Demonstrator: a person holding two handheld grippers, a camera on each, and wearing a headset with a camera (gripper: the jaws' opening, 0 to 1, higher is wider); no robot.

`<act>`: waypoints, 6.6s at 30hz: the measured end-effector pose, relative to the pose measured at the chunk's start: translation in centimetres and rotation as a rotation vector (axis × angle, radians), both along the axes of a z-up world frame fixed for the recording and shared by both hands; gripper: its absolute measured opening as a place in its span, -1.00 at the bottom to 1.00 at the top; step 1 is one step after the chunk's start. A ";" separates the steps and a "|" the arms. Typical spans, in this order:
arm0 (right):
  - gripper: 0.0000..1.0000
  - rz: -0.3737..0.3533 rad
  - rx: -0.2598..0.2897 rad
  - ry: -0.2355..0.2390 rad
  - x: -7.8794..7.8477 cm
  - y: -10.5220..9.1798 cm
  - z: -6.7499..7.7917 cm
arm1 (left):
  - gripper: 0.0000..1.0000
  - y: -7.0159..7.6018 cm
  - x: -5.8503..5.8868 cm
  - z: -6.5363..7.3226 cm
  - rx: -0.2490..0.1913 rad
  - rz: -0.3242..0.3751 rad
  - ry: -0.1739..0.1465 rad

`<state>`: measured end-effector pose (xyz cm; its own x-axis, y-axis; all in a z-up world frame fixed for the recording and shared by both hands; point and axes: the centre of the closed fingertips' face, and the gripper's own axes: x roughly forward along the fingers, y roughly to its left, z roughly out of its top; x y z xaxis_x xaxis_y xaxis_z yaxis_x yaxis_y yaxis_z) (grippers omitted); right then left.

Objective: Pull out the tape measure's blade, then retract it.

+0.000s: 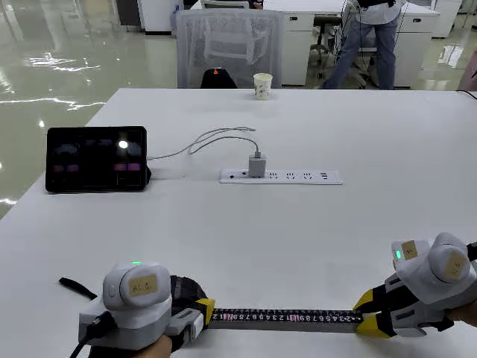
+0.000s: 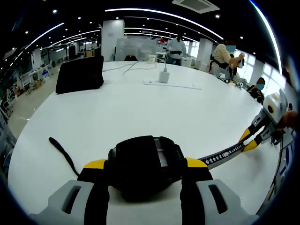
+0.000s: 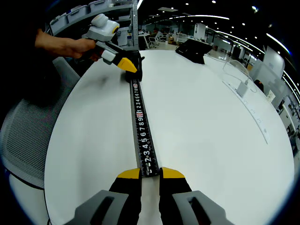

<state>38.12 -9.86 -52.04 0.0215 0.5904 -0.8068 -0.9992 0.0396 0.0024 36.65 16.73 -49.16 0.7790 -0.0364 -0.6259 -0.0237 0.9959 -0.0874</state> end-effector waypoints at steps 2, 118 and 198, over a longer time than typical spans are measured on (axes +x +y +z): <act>-0.80 0.000 -0.001 0.000 0.0 0.0 0.0 | 0.12 0.0 0.0 0.0 -0.001 0.000 0.000; -0.80 0.029 0.070 0.017 -0.9 7.9 0.0 | 0.14 0.1 -0.2 0.0 -0.048 -0.002 -0.008; -0.79 0.084 0.168 0.005 -2.5 20.8 0.0 | 0.14 0.2 -0.1 0.0 -0.069 0.000 -0.006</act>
<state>35.60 10.93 -52.04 -0.0377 0.7164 -0.6967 -0.9989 -0.0457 0.0071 36.54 16.91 -49.14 0.7825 -0.0793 -0.6176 -0.0228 0.9875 -0.1557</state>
